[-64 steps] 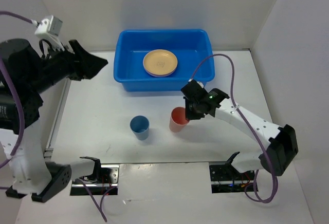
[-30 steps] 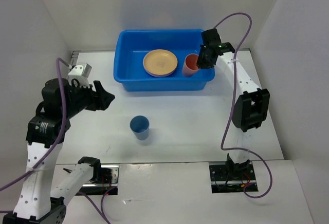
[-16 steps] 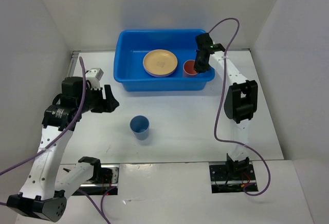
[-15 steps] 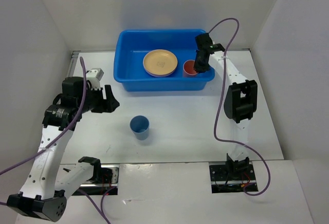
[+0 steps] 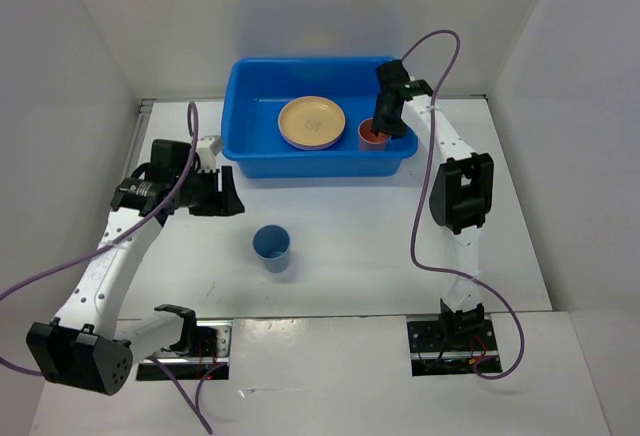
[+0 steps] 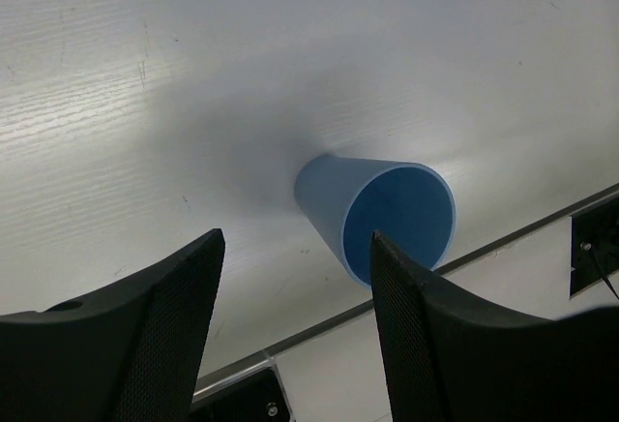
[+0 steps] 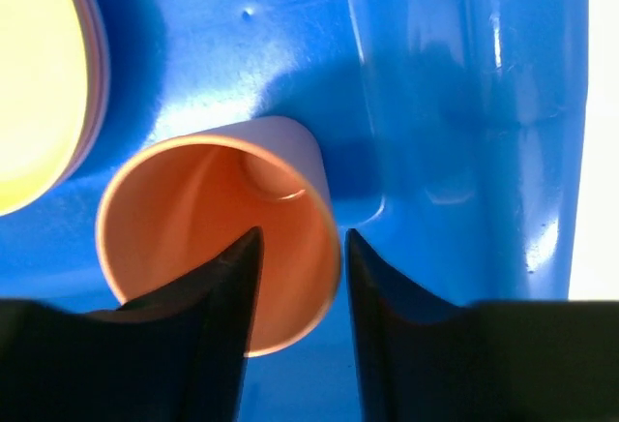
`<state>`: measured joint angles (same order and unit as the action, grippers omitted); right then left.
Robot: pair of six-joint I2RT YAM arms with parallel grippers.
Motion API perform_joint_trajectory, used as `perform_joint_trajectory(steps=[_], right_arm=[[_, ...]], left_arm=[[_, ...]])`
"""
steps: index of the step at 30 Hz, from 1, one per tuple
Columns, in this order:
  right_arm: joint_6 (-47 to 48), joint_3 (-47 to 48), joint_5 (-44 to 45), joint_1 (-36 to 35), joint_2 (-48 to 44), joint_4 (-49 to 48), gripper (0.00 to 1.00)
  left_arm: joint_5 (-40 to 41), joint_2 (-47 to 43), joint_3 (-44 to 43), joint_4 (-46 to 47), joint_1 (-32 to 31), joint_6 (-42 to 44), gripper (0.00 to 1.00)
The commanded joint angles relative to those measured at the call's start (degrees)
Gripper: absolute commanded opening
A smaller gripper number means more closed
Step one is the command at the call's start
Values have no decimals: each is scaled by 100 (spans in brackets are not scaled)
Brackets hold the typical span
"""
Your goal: Place the mixed dishes into the plastic bin
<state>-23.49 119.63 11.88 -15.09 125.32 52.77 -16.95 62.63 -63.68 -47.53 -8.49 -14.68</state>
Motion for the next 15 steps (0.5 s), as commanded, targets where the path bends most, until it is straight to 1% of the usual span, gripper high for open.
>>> perform_joint_trajectory(steps=[1, 2, 3, 5, 6, 7, 8, 10, 12, 13, 15], right_arm=[[81, 289, 139, -64, 98, 137, 50], [81, 419, 139, -64, 98, 137, 54], [81, 490, 139, -64, 98, 215, 60], [81, 797, 139, -116, 98, 373, 69], [81, 920, 139, -117, 98, 444, 78], [81, 1069, 200, -117, 46, 514, 83], [81, 1375, 201, -169, 45, 663, 87], [81, 1728, 367, -222, 45, 856, 93], [81, 2430, 490, -388, 45, 1251, 95], [81, 3120, 578, -389, 150, 1427, 95], [81, 4185, 640, -529, 439, 2173, 96]], left_arm=[[-212, -76, -39, 86, -126, 167, 69], [-264, -15, -39, 86, -126, 167, 69], [-265, -14, -39, 86, -187, 167, 69], [-265, 56, -39, 86, -267, 167, 68], [-265, 143, -39, 86, -345, 219, 66], [-326, 257, -39, 34, -346, 220, 66], [-326, 258, -91, 33, -485, 220, 66], [-326, 398, -92, 33, -592, 220, 65], [-248, 548, -92, 33, -767, 272, 65], [-134, 662, -92, 33, -829, 272, 65], [-11, 794, -145, -20, -1014, 272, 65]])
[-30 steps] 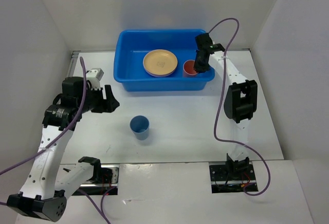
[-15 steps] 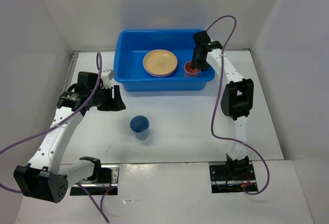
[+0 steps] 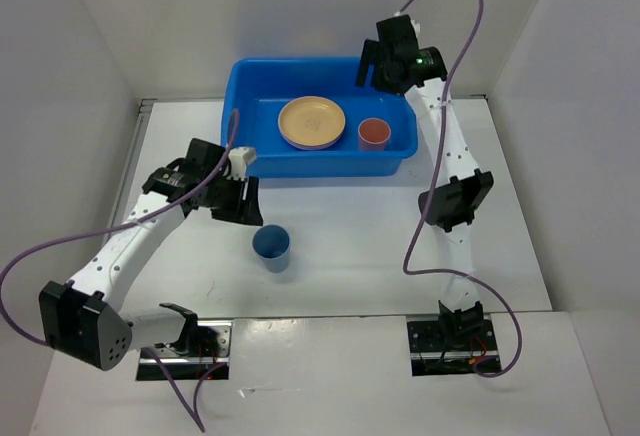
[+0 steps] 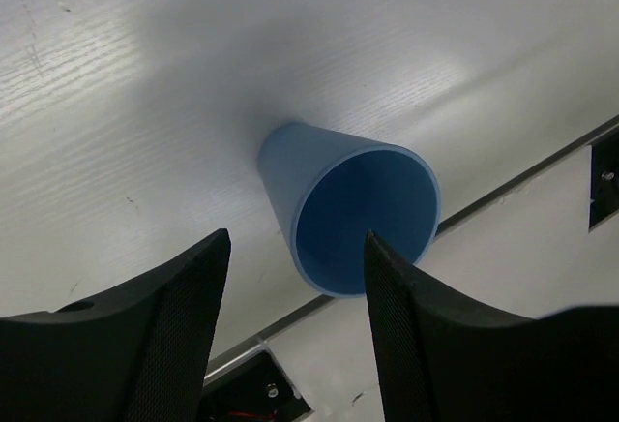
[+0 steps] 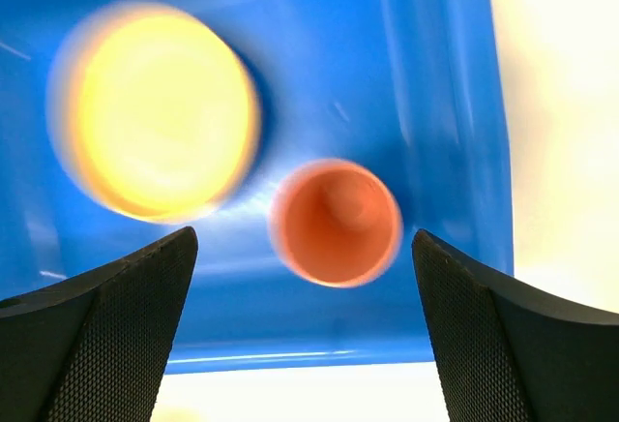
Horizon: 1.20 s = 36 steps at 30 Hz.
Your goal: Place the mixed dishes into the plastic bin
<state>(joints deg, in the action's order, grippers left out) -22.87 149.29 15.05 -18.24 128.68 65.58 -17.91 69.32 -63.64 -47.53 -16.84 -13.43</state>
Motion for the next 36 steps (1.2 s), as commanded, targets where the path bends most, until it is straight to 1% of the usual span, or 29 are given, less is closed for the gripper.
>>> perform_joint_trajectory(steps=[1, 4, 9, 12, 13, 16, 18, 20, 21, 22, 24, 29, 30, 31, 32, 33, 34, 35, 36], right_arm=[[-59, 1564, 358, -215, 78, 895, 97], [-112, 1935, 358, -268, -184, 825, 97], [-235, 2130, 358, -268, -686, 886, 97], [-287, 2183, 358, -321, -1072, 886, 97], [-288, 2183, 358, -390, -1186, 886, 97], [-288, 2297, 429, -531, -1661, 886, 97], [-288, 2367, 481, -584, -2021, 886, 97], [-341, 2420, 481, -584, -2354, 886, 97], [-341, 2342, 481, -584, -2461, 886, 97], [-341, 2263, 481, -584, -2575, 886, 97], [-341, 1912, 648, -584, -2918, 886, 97], [-218, 919, 711, -584, -3700, 886, 97], [-218, 682, 606, -584, -3997, 886, 97], [-157, 54, 605, -584, -4174, 703, 97], [-86, -362, 526, -584, -4367, 571, 97], [-86, -836, 525, -584, -4856, 370, 97], [1, -1850, 456, -584, -5140, -146, 97], [63, -2347, 386, -584, -5691, -438, 97], [64, -3153, 246, -584, -5940, -685, 97]], left_arm=[[164, 274, -149, -20, -231, 148, 65], [305, 442, -202, -81, -364, 201, 65], [490, 811, -202, -81, -627, 201, 65], [622, 1039, -202, -81, -680, 201, 58], [674, 1040, -202, -81, -741, 201, 54], [789, 1216, -202, -81, -794, 201, 52], [851, 1382, -202, -81, -934, 201, 46], [973, 1523, -202, -81, -1005, 201, 37], [974, 1575, -254, -81, -1005, 201, 22], [1035, 1645, -255, -81, -1084, 140, 15], [1035, 1646, -333, -133, -1155, 139, 0], [1158, 1585, -930, -590, -1269, 86, 0], [1219, 1532, -1392, -878, -1269, 86, 0], [1220, 1480, -1693, -1020, -1269, 86, 0], [1220, 1479, -2009, -1230, -1269, 86, 0], [1220, 1479, -2691, -1320, -1269, 86, 0], [1289, 1479, -3055, -1442, -1269, 86, 0], [1421, 1566, -3415, -1443, -1269, 138, 0], [1526, 1645, -4080, -1513, -1269, 139, 0]])
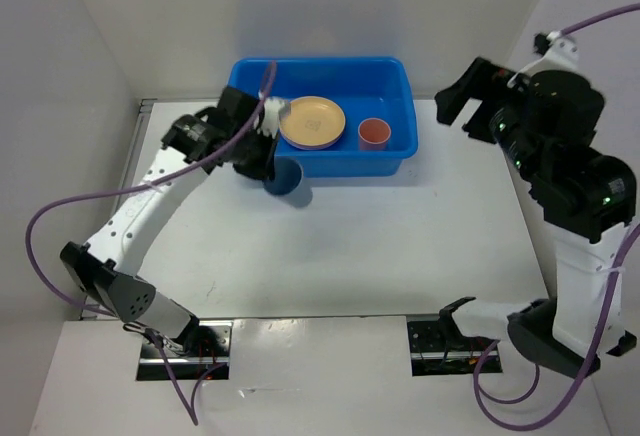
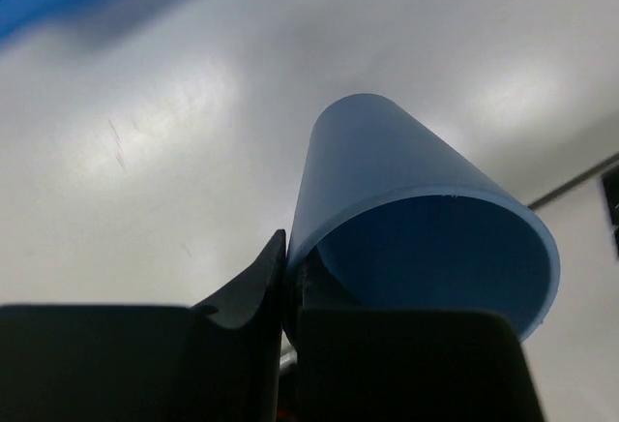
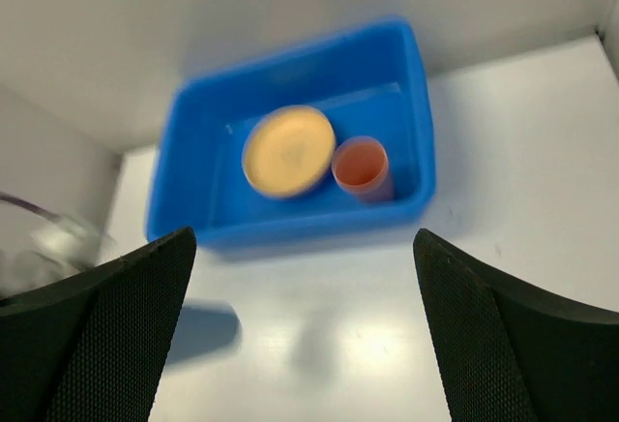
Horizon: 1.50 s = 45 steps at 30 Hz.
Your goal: Place the mixed dishes into the plastic bin
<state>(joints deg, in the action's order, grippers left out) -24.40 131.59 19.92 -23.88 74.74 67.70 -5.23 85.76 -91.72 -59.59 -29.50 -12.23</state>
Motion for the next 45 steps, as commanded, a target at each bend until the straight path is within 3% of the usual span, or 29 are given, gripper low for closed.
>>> perform_joint_trajectory(steps=[1, 6, 8, 14, 22, 32, 35, 37, 41, 42, 45], right_arm=[[217, -1686, -348, 49, -748, -1273, 97], [278, -2646, -1095, 243, -1172, -1567, 97], [278, -2805, -1244, 243, -1172, -1567, 97], [278, -3438, -1412, 243, -1479, -1620, 97], [278, -3799, -1465, 243, -1480, -1681, 97], [278, -3904, -1526, 296, -1427, -1787, 97], [278, -3957, -1526, 296, -1427, -1787, 97], [278, -4009, -1526, 296, -1427, -1787, 97], [278, -4010, -1526, 296, -1427, -1787, 97], [278, -4062, -1526, 296, -1427, -1787, 97], [278, -4114, -1526, 296, -1427, -1787, 97]], left_arm=[[373, 124, -1617, -360, -4, 88, 0], [778, 1670, -4103, -1071, 550, 361, 0], [674, 2153, -4789, -845, 829, 362, 0], [269, 3611, -5838, -659, 1718, 178, 0], [479, 4852, -6270, -773, 1948, 72, 0], [611, 5636, -6270, -826, 2000, 72, 0], [743, 5794, -6270, -940, 2000, 72, 13], [743, 5847, -6270, -940, 2000, 72, 15], [857, 5909, -6323, -940, 2000, 72, 28], [857, 5909, -6323, -940, 2000, 72, 37], [857, 5857, -6376, -940, 2000, 124, 42]])
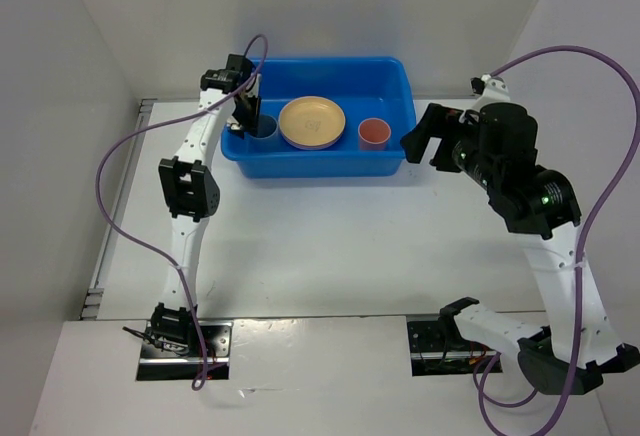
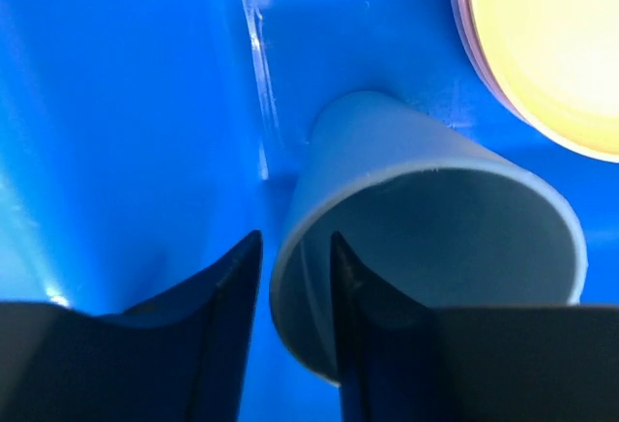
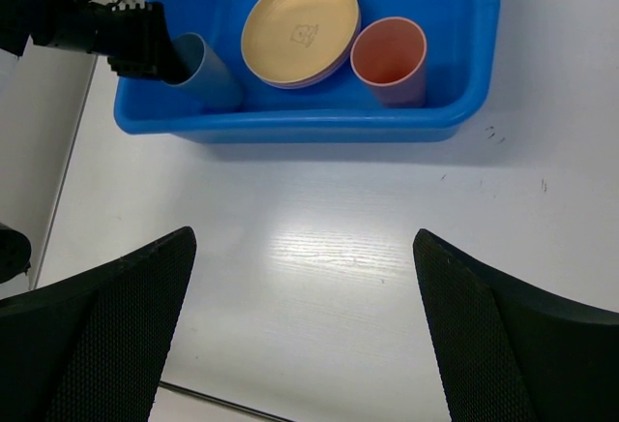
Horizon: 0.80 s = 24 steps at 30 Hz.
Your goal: Place the mixed dishes into the plastic bin
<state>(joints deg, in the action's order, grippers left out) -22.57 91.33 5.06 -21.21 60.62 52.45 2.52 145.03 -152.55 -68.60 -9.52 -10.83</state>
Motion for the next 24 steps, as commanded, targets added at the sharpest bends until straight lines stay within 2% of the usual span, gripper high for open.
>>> perform_joint_trajectory(steps=[1, 5, 7, 9, 18, 24], right_arm=[[95, -89, -40, 29, -15, -261, 97], [95, -142, -242, 29, -15, -261, 97], [34, -299, -242, 29, -85, -331, 97], [-20, -501, -242, 29, -155, -402, 97], [-327, -1530, -295, 82, -471, -735, 100], [-494, -1969, -759, 82, -770, -937, 100]], left_arm=[[82, -72, -293, -40, 3, -16, 45], [82, -553, -346, -40, -120, -16, 59], [82, -756, -407, 13, -181, -16, 77], [134, -1090, -407, 13, -252, -68, 100], [363, -2566, -222, 13, -427, -174, 100], [-208, -3997, -4, -127, -691, -420, 100]])
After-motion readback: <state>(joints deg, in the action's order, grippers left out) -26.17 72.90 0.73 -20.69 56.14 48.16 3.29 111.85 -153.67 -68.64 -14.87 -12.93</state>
